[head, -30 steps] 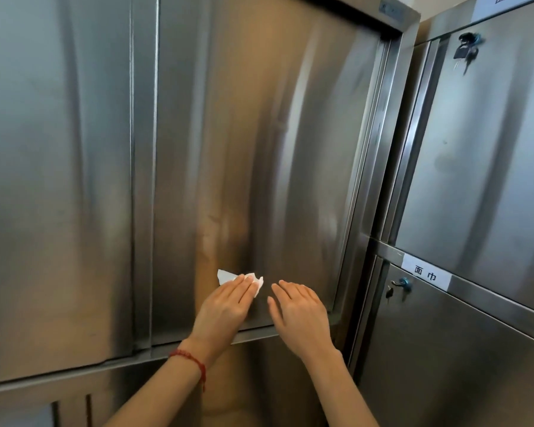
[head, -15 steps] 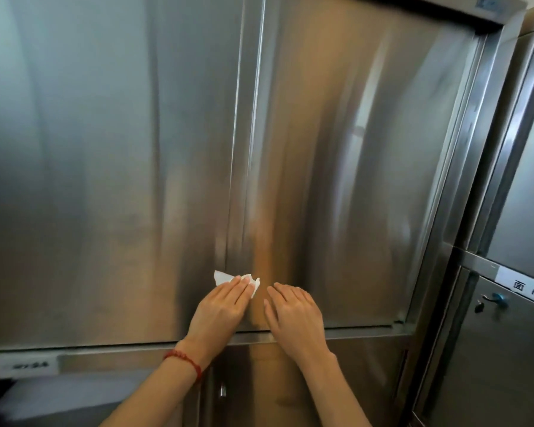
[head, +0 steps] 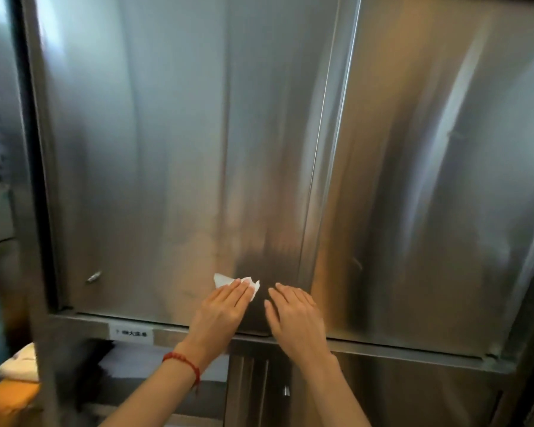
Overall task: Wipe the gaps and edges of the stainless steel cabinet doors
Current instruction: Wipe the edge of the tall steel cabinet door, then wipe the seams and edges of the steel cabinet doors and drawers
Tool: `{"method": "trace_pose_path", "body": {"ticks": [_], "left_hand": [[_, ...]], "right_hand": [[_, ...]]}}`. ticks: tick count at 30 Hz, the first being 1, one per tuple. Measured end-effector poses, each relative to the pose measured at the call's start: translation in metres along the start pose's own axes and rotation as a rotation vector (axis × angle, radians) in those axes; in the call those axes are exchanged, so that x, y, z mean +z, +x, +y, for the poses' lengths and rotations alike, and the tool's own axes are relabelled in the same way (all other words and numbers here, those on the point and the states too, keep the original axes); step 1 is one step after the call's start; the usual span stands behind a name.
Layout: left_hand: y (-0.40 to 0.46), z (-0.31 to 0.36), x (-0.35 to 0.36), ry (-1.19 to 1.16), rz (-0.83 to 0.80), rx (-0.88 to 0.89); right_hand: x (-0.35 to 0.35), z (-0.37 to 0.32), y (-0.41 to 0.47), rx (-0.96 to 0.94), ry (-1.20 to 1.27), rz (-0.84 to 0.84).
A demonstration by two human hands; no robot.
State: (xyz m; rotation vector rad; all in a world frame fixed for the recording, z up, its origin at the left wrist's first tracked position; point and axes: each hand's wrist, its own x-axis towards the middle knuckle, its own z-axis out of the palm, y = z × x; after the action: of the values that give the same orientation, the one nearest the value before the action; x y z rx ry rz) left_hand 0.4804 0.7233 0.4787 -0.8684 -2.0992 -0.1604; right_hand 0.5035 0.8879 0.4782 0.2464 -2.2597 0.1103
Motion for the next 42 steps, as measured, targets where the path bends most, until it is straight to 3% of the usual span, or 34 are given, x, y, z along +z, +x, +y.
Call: {"method": "trace_pose_path", "body": {"ticks": [6, 19, 27, 35, 42], "left_hand": [[-0.024, -0.028, -0.020, 0.116, -0.006, -0.085], [-0.075, -0.058, -0.067, 0.353, -0.055, -0.275], [-0.113, -0.068, -0.102, 0.484, -0.094, -0.410], [-0.162, -0.090, -0.150, 0.608, -0.112, -0.489], [-0.212, -0.120, -0.201, 0.654, -0.148, -0.579]], "right_hand": [[0.014, -0.037, 0.020, -0.141, 0.106, 0.029], [0.040, -0.107, 0.039, -0.394, 0.392, -0.102], [0.047, -0.158, 0.043, -0.481, 0.510, -0.041], [0.037, -0.232, 0.048, -0.599, 0.616, -0.026], [0.026, -0.311, 0.043, -0.685, 0.717, -0.120]]}}
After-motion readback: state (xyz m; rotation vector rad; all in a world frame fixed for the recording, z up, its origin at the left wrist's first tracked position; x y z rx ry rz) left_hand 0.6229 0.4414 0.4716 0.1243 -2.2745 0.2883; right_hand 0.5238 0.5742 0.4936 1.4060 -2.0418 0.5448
